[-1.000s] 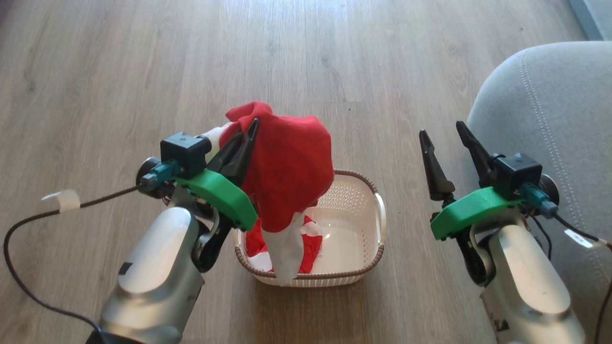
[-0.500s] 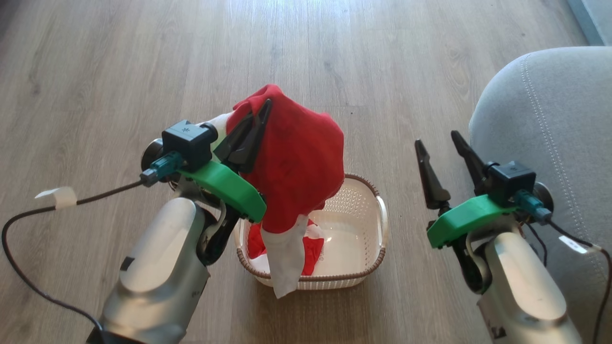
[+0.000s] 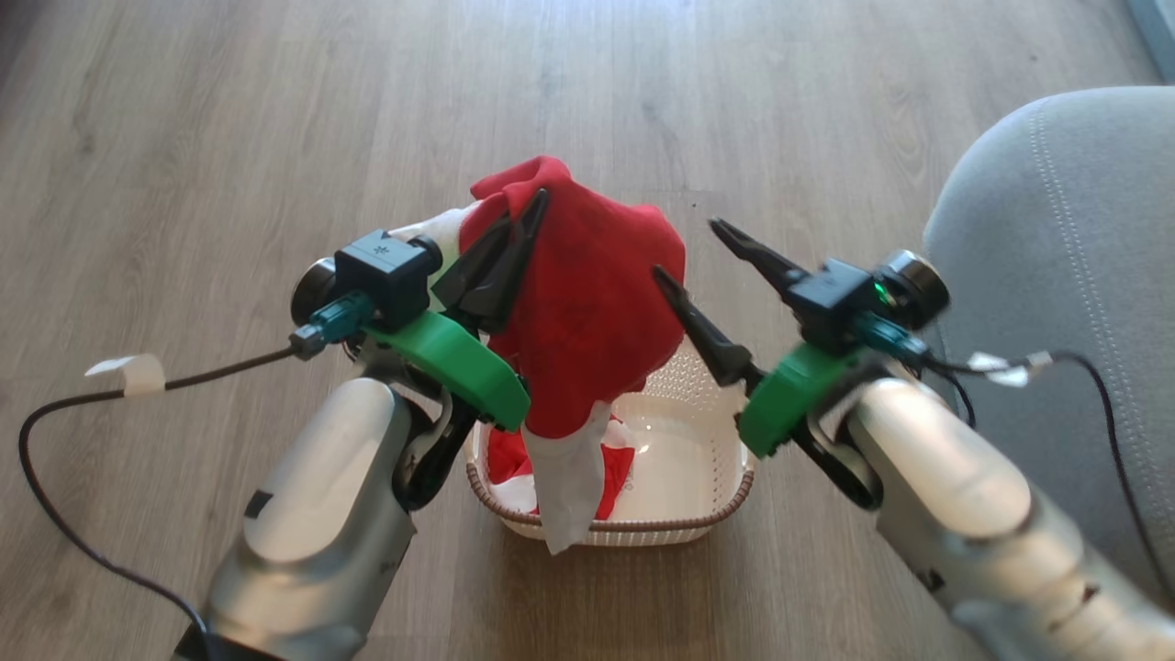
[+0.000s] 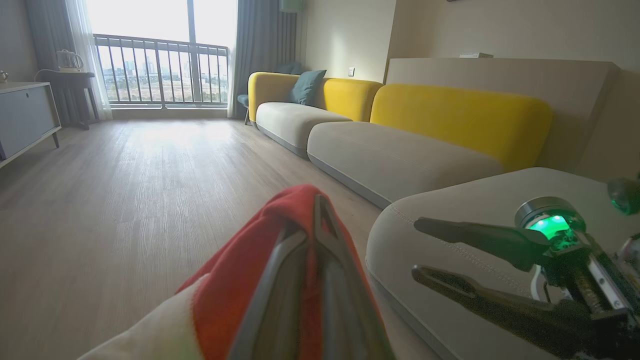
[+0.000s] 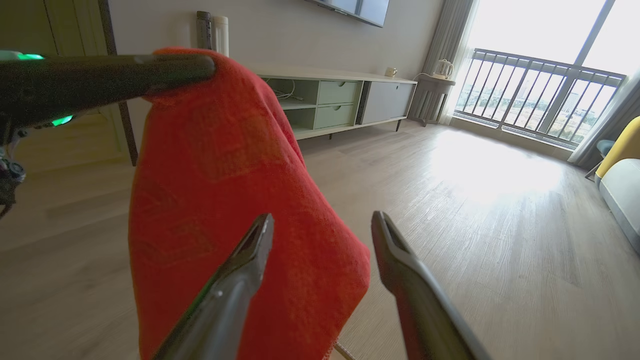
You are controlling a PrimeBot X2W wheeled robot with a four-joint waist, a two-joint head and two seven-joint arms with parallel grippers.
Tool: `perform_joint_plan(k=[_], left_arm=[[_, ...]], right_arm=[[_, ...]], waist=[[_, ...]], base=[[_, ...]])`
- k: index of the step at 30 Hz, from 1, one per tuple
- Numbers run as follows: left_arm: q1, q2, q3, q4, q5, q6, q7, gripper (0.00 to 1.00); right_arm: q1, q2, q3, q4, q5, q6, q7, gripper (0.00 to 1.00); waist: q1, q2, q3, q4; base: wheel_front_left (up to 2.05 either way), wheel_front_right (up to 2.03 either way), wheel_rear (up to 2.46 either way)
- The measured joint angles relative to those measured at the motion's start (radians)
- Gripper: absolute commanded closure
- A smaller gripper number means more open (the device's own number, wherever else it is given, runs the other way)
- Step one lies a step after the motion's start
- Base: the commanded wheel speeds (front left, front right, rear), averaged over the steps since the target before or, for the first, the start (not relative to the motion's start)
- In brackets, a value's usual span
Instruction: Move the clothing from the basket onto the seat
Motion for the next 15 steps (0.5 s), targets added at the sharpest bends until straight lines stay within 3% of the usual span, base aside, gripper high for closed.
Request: perform_joint_plan(k=[7, 15], left_arm=[[-0.001, -0.002, -0.030, -0.005, 0.000, 0.000, 0.000, 1.00], [-0.021, -0.005, -0.073, -0.014, -0.003, 0.000, 0.000, 1.00]], right_arm=[[-0.199, -0.060, 0.330, 0.104, 0.155, 0.000, 0.005, 0.00], [-0.379, -0.058, 0.613, 0.197, 0.313, 0.000, 0.046, 0.00]], waist=[[0.0000, 0.0000, 0.010, 0.023], [0.0000, 0.0000, 0.027, 0.048]], base=[[0.00, 0.00, 0.00], [0.00, 0.00, 0.00]])
